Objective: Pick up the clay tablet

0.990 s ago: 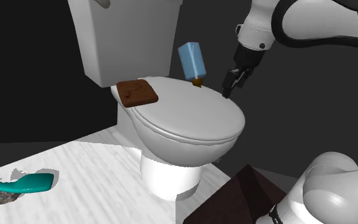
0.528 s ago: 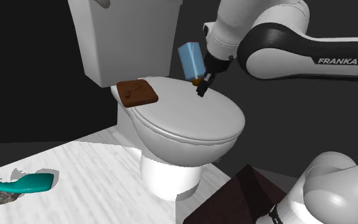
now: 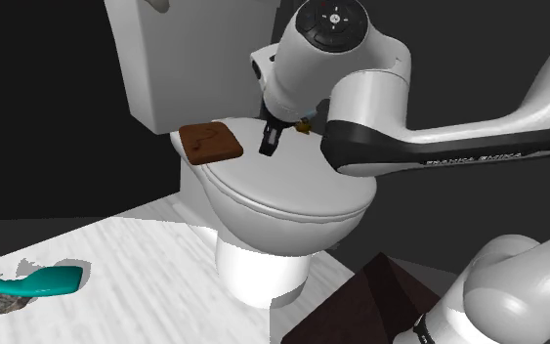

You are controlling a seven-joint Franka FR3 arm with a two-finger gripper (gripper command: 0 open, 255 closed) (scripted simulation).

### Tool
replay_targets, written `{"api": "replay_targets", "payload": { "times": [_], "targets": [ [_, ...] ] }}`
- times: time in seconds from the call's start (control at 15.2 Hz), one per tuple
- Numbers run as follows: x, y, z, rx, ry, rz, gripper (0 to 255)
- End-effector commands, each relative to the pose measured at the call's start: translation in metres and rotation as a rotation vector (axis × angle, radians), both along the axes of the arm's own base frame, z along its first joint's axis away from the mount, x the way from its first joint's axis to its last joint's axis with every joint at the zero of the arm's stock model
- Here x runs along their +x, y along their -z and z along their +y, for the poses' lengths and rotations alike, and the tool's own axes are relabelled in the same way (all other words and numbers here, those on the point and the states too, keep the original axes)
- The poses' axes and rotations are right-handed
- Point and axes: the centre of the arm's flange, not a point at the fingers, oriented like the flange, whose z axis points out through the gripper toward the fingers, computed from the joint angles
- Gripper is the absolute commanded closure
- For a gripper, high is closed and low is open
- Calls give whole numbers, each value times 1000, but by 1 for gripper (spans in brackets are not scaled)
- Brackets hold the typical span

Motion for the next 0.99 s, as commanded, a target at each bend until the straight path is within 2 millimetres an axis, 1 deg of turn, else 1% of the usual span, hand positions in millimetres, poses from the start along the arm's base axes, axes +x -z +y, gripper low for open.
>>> {"api": "replay_targets", "payload": {
  "times": [0.0, 0.33, 0.73, 0.79, 0.92],
  "targets": [
    [4, 12, 21, -76, -85, -49, 0],
    [12, 52, 69, -257, -280, -165, 0],
    [15, 111, 118, -475, -515, -304, 0],
    [15, 112, 119, -479, -519, -306, 0],
    [15, 122, 119, -479, -519, -306, 0]
  ]
}}
